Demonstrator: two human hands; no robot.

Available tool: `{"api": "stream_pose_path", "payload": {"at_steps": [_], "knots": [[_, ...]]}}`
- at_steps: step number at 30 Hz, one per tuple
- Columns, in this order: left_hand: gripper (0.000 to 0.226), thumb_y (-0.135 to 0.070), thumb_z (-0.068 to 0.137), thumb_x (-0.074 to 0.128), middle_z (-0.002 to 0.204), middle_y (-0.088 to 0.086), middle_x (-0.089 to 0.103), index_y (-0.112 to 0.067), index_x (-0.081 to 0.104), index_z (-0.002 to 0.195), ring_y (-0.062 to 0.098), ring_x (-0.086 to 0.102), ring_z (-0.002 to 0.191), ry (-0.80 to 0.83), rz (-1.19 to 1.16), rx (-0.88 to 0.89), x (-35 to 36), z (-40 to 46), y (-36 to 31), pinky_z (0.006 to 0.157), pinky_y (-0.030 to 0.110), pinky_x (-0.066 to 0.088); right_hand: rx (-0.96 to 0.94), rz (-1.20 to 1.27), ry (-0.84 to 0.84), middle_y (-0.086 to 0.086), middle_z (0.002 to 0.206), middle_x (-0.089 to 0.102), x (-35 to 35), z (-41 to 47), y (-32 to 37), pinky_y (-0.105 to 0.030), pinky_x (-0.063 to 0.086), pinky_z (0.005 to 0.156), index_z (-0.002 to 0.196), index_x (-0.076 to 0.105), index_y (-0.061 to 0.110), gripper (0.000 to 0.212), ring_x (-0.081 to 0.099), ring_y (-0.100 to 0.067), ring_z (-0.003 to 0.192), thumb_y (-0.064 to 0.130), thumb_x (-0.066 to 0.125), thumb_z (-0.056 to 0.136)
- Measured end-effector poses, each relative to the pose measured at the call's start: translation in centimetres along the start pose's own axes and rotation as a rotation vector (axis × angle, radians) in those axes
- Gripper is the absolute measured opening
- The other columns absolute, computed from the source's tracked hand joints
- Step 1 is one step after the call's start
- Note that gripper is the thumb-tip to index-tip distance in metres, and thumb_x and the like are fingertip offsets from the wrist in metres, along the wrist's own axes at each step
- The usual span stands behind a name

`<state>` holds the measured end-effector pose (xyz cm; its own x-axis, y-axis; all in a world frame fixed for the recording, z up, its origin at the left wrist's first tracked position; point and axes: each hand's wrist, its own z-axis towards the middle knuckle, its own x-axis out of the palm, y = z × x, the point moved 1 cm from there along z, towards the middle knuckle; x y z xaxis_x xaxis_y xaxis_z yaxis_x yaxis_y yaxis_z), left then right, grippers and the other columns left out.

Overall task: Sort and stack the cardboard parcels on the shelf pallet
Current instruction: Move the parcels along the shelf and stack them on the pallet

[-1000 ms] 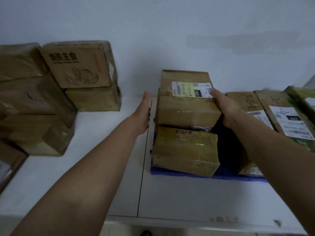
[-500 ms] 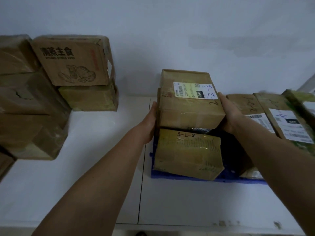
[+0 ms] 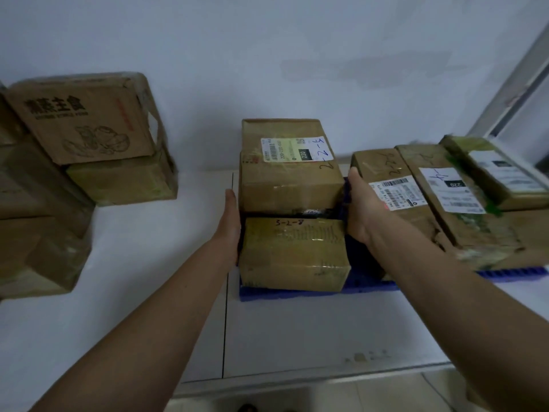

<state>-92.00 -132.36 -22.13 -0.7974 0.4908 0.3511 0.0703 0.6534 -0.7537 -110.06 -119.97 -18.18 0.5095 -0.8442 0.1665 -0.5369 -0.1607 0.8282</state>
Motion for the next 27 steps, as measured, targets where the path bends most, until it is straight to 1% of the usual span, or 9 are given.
{"api": "stream_pose_path", "payload": {"at_steps": [2, 5, 9, 13, 17, 20, 22, 25, 27], "knots": [[0.08, -0.084, 0.08, 0.021, 0.106, 0.009, 0.072, -0.028, 0.063, 0.12, 0.027, 0.067, 0.1, 0.015, 0.025, 0.024, 0.1, -0.9, 0.6, 0.081, 0.039, 0.054, 0.05, 0.033, 0.04, -0.006, 0.088, 0.074, -0.4, -0.8, -1.5, -0.039, 0.058, 0.066, 0.095, 0.067, 0.024, 0.044, 0.071, -0.025, 0.081, 0.063, 0.046, 0.088], [0.072, -0.081, 0.081, 0.033, 0.111, 0.007, 0.071, -0.031, 0.062, 0.124, 0.026, 0.067, 0.104, 0.057, 0.073, 0.044, 0.3, -2.2, 1.3, 0.088, 0.043, 0.053, 0.117, -0.013, 0.09, -0.013, 0.09, 0.074, -0.7, -1.8, -2.9, -0.048, 0.056, 0.077, 0.105, 0.066, 0.023, 0.051, 0.071, -0.032, 0.085, 0.066, 0.047, 0.086], [0.063, -0.075, 0.082, 0.044, 0.11, 0.007, 0.071, -0.029, 0.063, 0.122, 0.025, 0.068, 0.102, 0.076, 0.083, 0.046, 0.0, -3.1, 1.7, 0.087, 0.041, 0.053, 0.134, -0.059, 0.076, -0.015, 0.096, 0.071, -0.3, -2.3, -2.7, -0.041, 0.055, 0.063, 0.117, 0.058, 0.024, 0.05, 0.069, -0.032, 0.085, 0.062, 0.042, 0.09], [0.065, -0.072, 0.084, 0.044, 0.117, 0.009, 0.068, -0.025, 0.061, 0.125, 0.027, 0.064, 0.11, 0.05, 0.114, 0.041, -0.5, -3.2, 1.2, 0.099, 0.045, 0.047, 0.126, -0.083, 0.064, -0.012, 0.086, 0.074, 0.3, -2.7, -2.8, -0.037, 0.053, 0.058, 0.104, 0.063, 0.022, 0.036, 0.069, -0.031, 0.079, 0.05, 0.044, 0.092], [0.081, -0.072, 0.084, 0.046, 0.146, 0.007, 0.045, -0.029, 0.028, 0.15, 0.027, 0.048, 0.128, -0.065, 0.2, 0.06, -0.5, -3.3, 0.7, 0.107, 0.047, 0.04, 0.055, -0.133, -0.007, -0.01, 0.088, 0.067, 0.4, -2.4, -2.7, -0.037, 0.052, 0.066, 0.116, 0.061, 0.017, 0.028, 0.063, -0.028, 0.083, 0.023, 0.045, 0.093], [0.082, -0.061, 0.089, 0.048, 0.156, 0.004, 0.025, -0.032, 0.005, 0.153, 0.027, 0.034, 0.137, -0.178, 0.339, 0.19, -0.2, -3.6, 0.3, 0.111, 0.047, 0.033, -0.069, -0.261, -0.06, -0.001, 0.084, 0.05, -0.2, -1.3, -1.9, -0.03, 0.044, 0.061, 0.138, 0.041, 0.015, 0.045, 0.05, -0.016, 0.075, 0.005, 0.04, 0.094], [0.081, -0.055, 0.091, 0.05, 0.158, 0.002, 0.021, -0.031, 0.004, 0.153, 0.026, 0.029, 0.14, -0.262, 0.406, 0.283, 0.5, -3.7, -0.2, 0.114, 0.045, 0.027, -0.135, -0.33, -0.067, 0.002, 0.085, 0.049, -0.5, -0.9, -1.4, -0.025, 0.043, 0.06, 0.141, 0.037, 0.013, 0.05, 0.048, -0.012, 0.074, -0.001, 0.038, 0.094], [0.073, -0.048, 0.094, 0.048, 0.159, 0.005, 0.019, -0.024, 0.011, 0.153, 0.026, 0.02, 0.144, -0.496, 0.635, 0.591, 2.1, -4.7, -0.9, 0.114, 0.043, 0.022, -0.141, -0.305, -0.084, -0.015, 0.124, 0.057, -0.6, 0.2, -0.7, -0.037, 0.05, 0.088, 0.141, 0.041, 0.007, 0.045, 0.058, -0.03, 0.107, 0.004, 0.039, 0.096], [0.068, -0.045, 0.094, 0.048, 0.158, 0.009, 0.02, -0.021, 0.019, 0.151, 0.027, 0.013, 0.146, -0.634, 0.994, 0.948, 3.6, -5.5, -1.4, 0.117, 0.044, 0.016, -0.116, -0.243, -0.092, -0.02, 0.132, 0.054, -0.4, 0.7, -0.6, -0.042, 0.046, 0.099, 0.134, 0.046, 0.001, 0.039, 0.054, -0.035, 0.119, 0.015, 0.045, 0.098]]}}
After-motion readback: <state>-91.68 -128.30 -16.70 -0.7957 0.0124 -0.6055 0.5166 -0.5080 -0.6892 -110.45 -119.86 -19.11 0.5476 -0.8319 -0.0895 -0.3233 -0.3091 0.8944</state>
